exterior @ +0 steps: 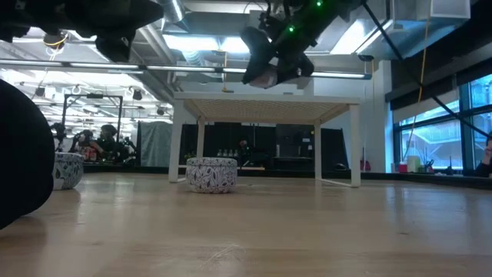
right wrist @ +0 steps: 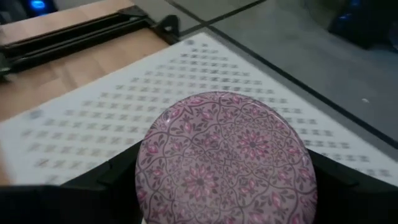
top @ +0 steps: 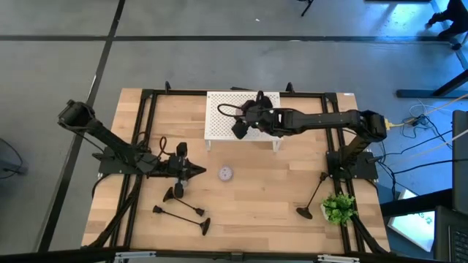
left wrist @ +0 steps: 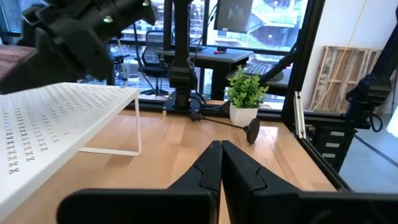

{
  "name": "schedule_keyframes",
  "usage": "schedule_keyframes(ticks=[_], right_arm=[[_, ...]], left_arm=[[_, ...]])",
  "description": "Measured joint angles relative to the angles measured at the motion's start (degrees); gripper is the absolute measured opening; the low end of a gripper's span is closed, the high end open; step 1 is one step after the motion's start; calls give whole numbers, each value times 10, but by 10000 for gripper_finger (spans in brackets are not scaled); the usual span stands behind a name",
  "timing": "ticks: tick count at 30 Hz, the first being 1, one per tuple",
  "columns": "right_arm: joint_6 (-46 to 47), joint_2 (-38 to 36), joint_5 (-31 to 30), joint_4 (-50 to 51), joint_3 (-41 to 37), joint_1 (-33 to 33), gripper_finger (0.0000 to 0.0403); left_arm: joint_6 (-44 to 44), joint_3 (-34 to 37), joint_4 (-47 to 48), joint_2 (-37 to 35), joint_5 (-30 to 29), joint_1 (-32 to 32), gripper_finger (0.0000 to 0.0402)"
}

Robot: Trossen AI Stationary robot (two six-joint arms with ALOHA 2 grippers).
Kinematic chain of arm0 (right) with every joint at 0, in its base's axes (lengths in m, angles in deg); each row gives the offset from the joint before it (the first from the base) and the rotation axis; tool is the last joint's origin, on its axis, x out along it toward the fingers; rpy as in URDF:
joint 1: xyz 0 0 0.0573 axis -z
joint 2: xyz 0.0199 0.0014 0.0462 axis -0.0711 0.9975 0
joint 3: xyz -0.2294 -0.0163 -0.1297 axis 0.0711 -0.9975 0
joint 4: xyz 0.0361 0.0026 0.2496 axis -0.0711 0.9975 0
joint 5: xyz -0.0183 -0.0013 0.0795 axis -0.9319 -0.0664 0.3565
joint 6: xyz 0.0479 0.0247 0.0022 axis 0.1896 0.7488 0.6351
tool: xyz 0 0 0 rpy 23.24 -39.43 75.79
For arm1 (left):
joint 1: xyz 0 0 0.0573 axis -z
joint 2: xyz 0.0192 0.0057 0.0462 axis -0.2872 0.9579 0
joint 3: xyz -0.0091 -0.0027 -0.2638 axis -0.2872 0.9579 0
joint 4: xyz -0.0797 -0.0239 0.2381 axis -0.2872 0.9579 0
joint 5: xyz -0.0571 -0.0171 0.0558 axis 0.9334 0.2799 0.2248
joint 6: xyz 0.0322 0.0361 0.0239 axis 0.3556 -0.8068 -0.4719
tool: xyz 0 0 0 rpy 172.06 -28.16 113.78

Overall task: Pick & Place candle stick holders
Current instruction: Put the pink scented candle on the shelf

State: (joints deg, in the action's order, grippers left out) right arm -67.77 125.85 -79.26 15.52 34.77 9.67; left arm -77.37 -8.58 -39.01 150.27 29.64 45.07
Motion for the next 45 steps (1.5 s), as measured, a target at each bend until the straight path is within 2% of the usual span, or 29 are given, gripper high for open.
schedule_keyframes(ticks=[5, 8, 10, 15, 37, 41, 45], right_arm=[[-2, 3, 0, -9, 0, 1, 294], [20, 5, 58, 3, 0, 14, 294], [36, 10, 73, 9, 1, 22, 294], [41, 13, 33, 34, 0, 23, 294], [51, 58, 22, 6, 2, 28, 294], [36, 58, -21, 10, 1, 18, 318], [35, 58, -29, 12, 1, 11, 335]], left_arm=[[0, 0, 0, 0, -7, 2, 2], [0, 0, 0, 0, -7, 2, 3], [-1, 0, 0, 0, -7, 2, 3], [-1, 0, 0, 0, -7, 2, 3], [-6, 0, -2, 0, -6, 2, 3], [-6, 0, 0, 0, -6, 1, 2], [-6, 0, 0, 0, -6, 2, 3]])
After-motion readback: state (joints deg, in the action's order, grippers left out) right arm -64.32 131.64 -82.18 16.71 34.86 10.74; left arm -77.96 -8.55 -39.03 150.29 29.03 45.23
